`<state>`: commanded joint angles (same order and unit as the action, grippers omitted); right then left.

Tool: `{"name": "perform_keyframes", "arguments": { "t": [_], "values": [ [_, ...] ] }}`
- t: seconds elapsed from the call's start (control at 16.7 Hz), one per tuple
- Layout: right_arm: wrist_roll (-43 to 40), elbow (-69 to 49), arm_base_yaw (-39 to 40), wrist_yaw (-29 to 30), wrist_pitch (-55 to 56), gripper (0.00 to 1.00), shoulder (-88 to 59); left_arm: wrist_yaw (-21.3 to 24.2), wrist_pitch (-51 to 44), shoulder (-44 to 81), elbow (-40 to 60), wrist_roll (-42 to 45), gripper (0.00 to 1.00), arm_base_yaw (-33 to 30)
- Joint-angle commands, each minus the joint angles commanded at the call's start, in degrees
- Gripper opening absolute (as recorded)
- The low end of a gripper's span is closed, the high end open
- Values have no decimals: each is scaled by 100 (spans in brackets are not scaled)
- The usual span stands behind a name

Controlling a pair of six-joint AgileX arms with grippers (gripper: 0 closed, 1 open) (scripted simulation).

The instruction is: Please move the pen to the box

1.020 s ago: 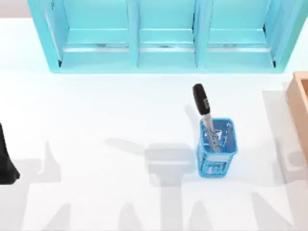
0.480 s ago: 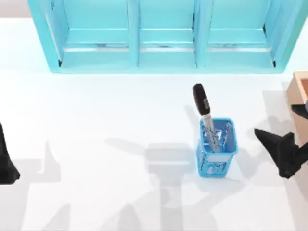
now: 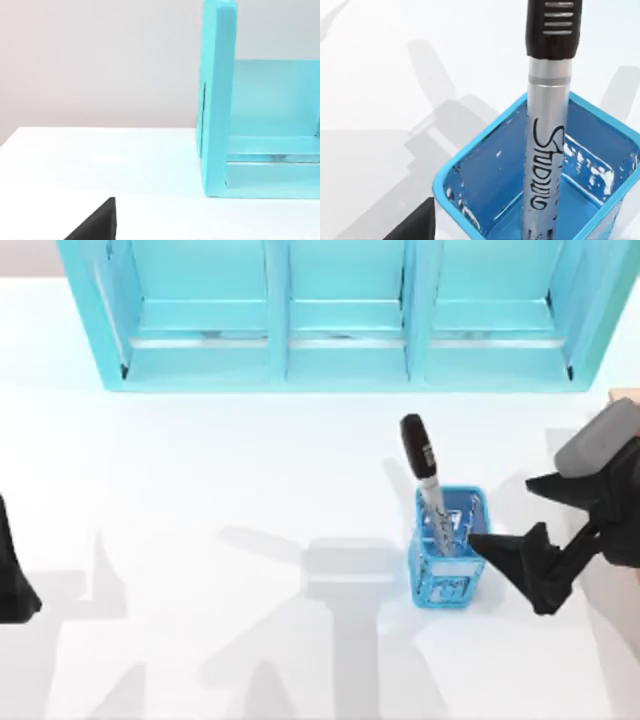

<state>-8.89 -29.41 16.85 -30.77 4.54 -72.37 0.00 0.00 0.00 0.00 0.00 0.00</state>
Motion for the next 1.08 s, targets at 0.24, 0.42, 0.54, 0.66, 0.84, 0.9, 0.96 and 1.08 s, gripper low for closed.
{"name": "perform_keyframes", "arguments": {
  "t": [0.24, 0.42, 0.54, 0.66, 0.84, 0.9, 0.96, 1.08],
  "values": [
    [11, 18, -19, 14, 12, 100, 5, 0, 0, 0, 0, 0, 100, 0],
    [132, -129, 165, 136, 383, 100, -407, 0, 0, 0, 0, 0, 100, 0],
    [266, -301, 354, 288, 823, 100, -974, 0, 0, 0, 0, 0, 100, 0],
    [417, -488, 572, 474, 1335, 100, -1646, 0, 0, 0, 0, 0, 100, 0],
    [624, -694, 879, 731, 1985, 100, -2431, 0, 0, 0, 0, 0, 100, 0],
    [672, -735, 948, 789, 2125, 100, -2575, 0, 0, 0, 0, 0, 100, 0],
    [701, -759, 990, 825, 2206, 100, -2659, 0, 0, 0, 0, 0, 100, 0],
    [709, -766, 1003, 835, 2228, 100, -2682, 0, 0, 0, 0, 0, 100, 0]
  ]
}}
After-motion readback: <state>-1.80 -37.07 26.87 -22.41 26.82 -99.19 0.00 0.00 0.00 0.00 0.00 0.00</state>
